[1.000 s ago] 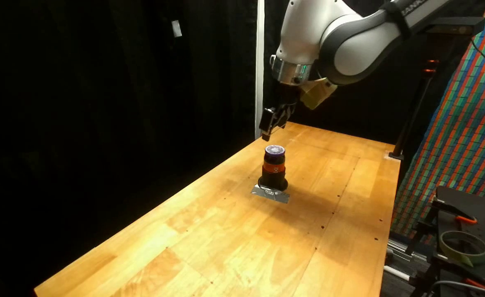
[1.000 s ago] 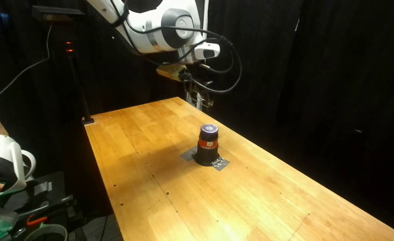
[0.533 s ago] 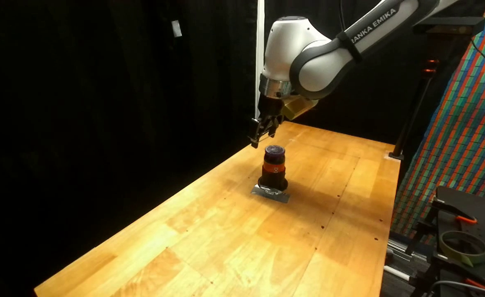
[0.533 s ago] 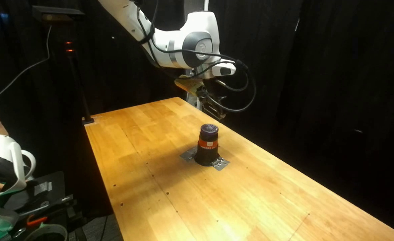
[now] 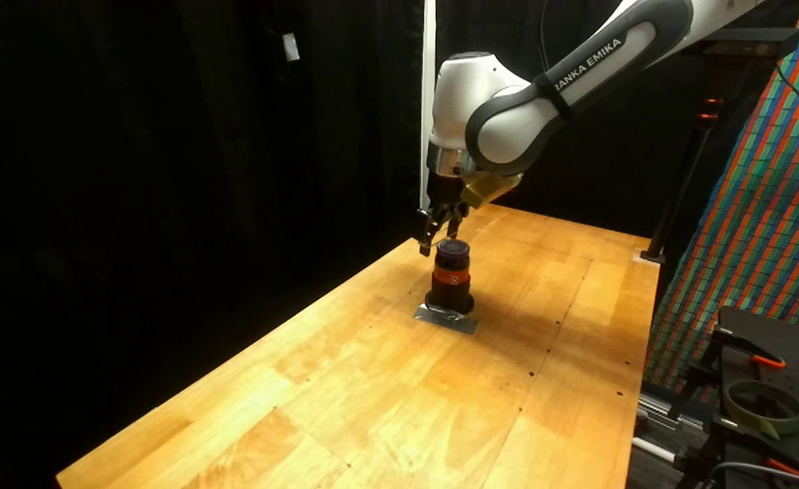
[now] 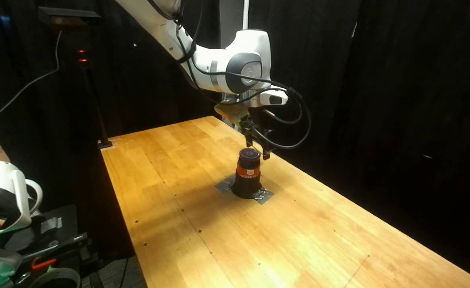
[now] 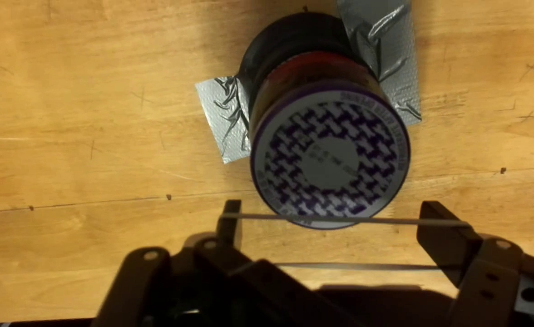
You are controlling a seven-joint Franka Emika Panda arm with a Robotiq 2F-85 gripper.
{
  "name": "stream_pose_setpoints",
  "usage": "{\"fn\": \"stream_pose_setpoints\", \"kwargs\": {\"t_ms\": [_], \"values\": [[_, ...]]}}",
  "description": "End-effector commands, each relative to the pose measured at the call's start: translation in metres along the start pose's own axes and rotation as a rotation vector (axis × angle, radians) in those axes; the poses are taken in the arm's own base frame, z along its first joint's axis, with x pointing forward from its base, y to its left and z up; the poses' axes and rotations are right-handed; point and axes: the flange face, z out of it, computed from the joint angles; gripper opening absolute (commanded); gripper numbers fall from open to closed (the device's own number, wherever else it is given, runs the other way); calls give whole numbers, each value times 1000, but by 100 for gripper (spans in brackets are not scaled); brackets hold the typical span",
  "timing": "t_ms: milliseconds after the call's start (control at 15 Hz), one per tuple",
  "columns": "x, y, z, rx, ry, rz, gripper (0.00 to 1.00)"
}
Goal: Put the rubber band on the cup
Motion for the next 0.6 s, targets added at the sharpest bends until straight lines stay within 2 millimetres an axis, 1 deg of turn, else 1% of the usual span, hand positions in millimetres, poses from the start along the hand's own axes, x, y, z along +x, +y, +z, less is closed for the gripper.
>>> {"fn": "stream_pose_setpoints", "kwargs": {"t_ms": [0, 267, 533], "values": [[6, 2, 4, 11, -39, 2, 100], [3, 7, 16, 10, -71, 22, 100], [4, 8, 22, 6, -67, 34, 100]]}}
